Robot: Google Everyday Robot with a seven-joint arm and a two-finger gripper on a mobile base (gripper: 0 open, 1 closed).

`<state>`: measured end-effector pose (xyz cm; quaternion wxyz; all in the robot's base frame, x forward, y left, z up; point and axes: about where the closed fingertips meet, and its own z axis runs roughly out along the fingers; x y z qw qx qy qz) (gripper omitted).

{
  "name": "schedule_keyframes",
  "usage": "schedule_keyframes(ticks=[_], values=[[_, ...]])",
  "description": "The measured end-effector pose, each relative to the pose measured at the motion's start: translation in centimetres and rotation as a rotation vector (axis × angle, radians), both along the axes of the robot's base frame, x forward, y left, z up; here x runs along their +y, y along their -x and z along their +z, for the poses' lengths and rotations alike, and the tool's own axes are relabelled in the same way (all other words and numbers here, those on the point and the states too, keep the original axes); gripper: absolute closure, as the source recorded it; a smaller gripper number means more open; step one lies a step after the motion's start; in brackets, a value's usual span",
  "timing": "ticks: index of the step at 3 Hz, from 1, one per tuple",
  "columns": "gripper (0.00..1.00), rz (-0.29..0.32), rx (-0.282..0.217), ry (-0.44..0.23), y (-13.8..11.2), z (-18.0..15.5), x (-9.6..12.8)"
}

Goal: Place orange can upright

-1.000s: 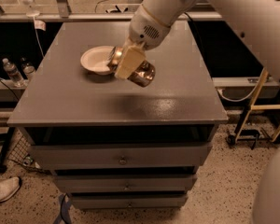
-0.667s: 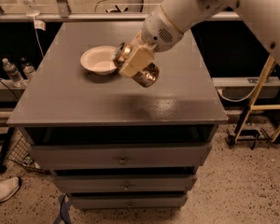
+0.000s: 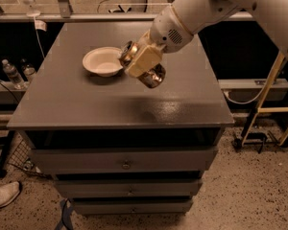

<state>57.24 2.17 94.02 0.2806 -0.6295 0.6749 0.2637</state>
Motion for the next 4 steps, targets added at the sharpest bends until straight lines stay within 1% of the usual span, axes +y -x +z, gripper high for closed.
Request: schedule_keyframes(ticks=[1, 2, 3, 4], values=[[1.0, -0.033, -0.001, -0.058, -0.4, -0.3, -0.3], [1.0, -0.113, -0.011, -0.225, -1.2, -1.6, -1.3], [1.0, -0.186, -0.071, -0.361, -2.2, -2.2, -2.3], [1.0, -0.23, -0.152, -0.438, -2.8, -2.0, -3.0]])
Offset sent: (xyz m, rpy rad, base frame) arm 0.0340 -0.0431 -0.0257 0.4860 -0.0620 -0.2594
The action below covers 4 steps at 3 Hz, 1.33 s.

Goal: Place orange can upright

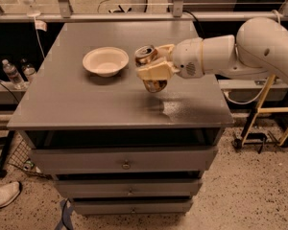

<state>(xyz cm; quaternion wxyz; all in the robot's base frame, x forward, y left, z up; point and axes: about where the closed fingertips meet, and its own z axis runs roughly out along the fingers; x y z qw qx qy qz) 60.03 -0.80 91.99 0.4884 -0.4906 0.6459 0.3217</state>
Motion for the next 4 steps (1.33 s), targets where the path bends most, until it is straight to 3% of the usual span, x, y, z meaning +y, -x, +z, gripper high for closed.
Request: schedule_keyframes(ticks=[2, 3, 4], values=[[1.0, -0.053, -0.078, -0.092, -0.5, -0.7, 0.0], [1.0, -0.076, -0.091, -0.185, -0.7, -1.3, -0.3], [1.0, -0.078, -0.086, -0.216, -0.9, -1.6, -0.2]])
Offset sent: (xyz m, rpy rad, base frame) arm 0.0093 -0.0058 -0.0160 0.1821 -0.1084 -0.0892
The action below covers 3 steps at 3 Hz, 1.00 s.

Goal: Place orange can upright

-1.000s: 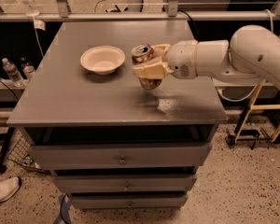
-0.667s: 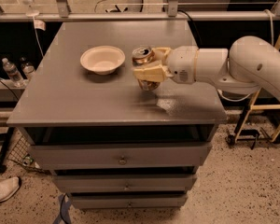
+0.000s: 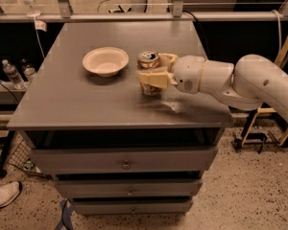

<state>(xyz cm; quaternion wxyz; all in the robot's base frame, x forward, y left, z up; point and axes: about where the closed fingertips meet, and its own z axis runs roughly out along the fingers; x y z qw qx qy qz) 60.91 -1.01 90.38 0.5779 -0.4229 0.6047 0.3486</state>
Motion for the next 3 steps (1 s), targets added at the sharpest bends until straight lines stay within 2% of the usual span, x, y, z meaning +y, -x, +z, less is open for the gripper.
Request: schedule_keyframes(ticks=[1, 2, 3], values=[[1.0, 0.009, 0.013, -0.016, -0.18, -0.49, 0.21], [0.82, 0.012, 0.039, -0.034, -0.38, -1.09, 0.29], [0.59, 0.016, 0.042, -0.036, -0.35, -1.11, 0.53]])
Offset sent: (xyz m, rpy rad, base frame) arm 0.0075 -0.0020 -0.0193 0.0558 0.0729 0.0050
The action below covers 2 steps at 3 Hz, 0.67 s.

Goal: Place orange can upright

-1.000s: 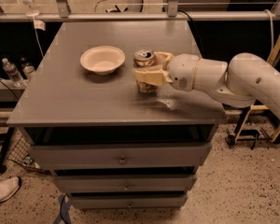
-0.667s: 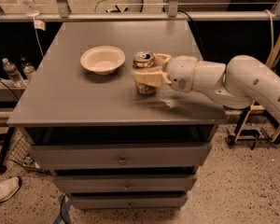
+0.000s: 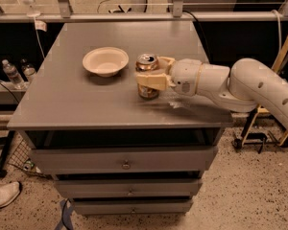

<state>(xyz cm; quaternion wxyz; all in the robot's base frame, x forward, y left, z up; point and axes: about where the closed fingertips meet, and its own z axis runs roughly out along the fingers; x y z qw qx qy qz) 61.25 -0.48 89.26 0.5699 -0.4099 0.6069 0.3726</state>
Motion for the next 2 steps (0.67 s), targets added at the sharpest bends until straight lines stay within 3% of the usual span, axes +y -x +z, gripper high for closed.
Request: schedule_keyframes(ticks=[2], values=[[0.13, 0.009, -0.001, 0.0, 0.12, 0.09, 0.53]])
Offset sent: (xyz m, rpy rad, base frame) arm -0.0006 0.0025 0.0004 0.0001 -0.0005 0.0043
